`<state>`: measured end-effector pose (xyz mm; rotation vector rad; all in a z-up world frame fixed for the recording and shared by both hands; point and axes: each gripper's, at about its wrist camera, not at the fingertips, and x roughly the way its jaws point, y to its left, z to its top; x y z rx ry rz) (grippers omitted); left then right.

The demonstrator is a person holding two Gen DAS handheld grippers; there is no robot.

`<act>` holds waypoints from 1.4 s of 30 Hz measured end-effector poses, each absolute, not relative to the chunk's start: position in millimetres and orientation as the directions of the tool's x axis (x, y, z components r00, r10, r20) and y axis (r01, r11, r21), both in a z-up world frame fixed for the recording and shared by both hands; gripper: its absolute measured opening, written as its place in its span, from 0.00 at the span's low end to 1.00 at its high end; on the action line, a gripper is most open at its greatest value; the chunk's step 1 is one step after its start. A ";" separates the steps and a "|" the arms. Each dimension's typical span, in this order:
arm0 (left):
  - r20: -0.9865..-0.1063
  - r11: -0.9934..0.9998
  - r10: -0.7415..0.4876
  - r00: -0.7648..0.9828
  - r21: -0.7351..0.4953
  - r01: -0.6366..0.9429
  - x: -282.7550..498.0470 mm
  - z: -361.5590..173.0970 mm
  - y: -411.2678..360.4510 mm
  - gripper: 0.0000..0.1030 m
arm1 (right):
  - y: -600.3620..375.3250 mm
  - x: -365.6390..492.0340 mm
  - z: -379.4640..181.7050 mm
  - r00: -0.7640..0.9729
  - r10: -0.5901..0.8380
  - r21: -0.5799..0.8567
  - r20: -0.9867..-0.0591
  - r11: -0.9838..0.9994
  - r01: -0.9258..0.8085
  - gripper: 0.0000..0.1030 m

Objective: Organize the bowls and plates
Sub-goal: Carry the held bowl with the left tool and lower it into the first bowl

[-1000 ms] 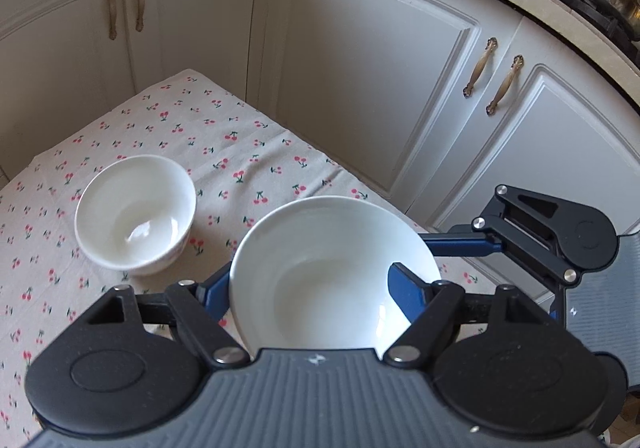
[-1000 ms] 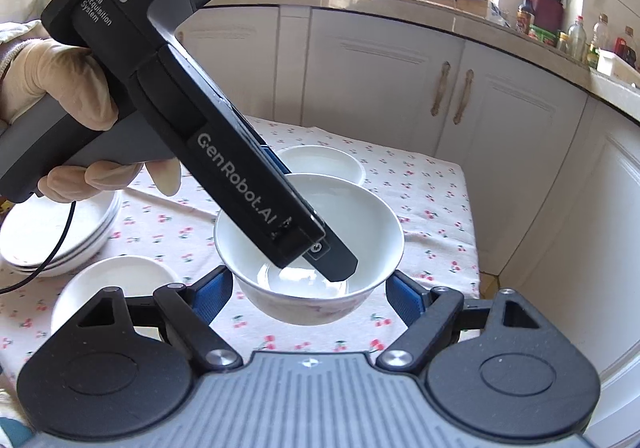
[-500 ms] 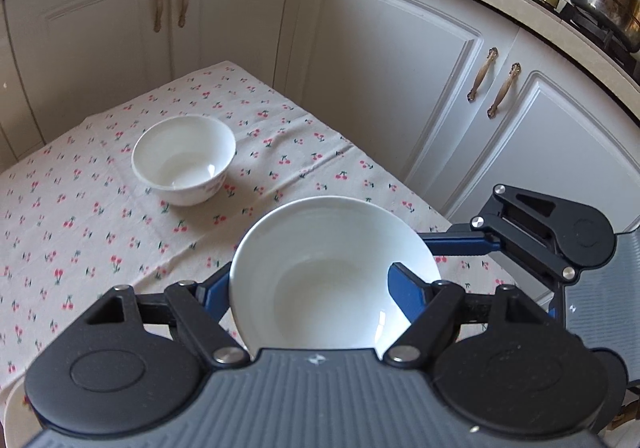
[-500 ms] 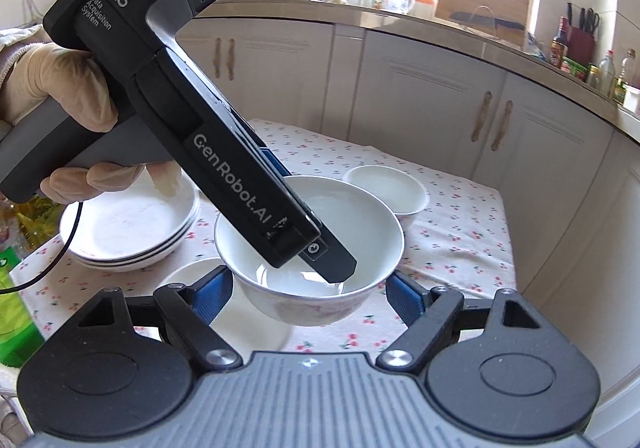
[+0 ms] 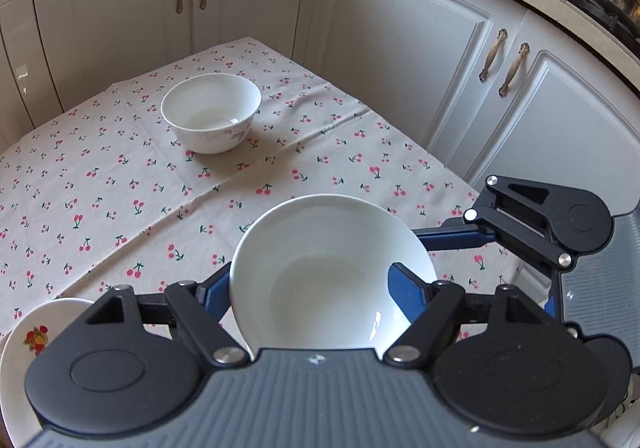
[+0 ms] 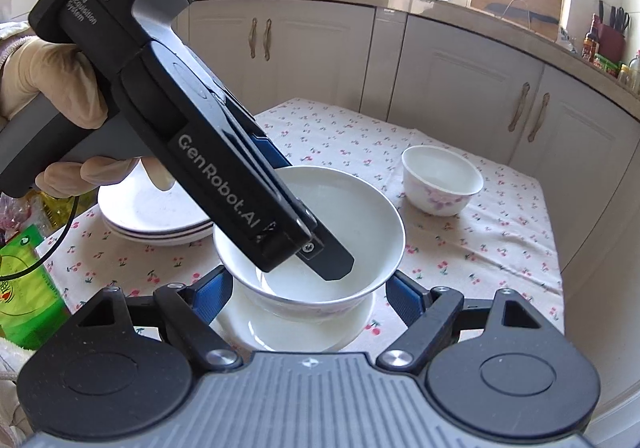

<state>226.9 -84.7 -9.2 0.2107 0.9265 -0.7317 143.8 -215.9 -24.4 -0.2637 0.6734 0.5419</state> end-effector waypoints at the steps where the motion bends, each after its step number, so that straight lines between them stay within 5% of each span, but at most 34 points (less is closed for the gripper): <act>1: -0.789 0.743 -0.482 0.381 -0.138 0.655 226.3 -10.4 -84.3 0.77 | -215.5 143.0 -25.8 0.648 0.388 -0.057 -0.655 0.830 -0.554 0.84; 42: -0.805 0.723 -0.472 0.359 -0.121 0.680 223.5 -27.5 -87.5 0.77 | -216.4 147.1 -42.9 0.607 0.383 -0.025 -0.696 0.832 -0.554 0.84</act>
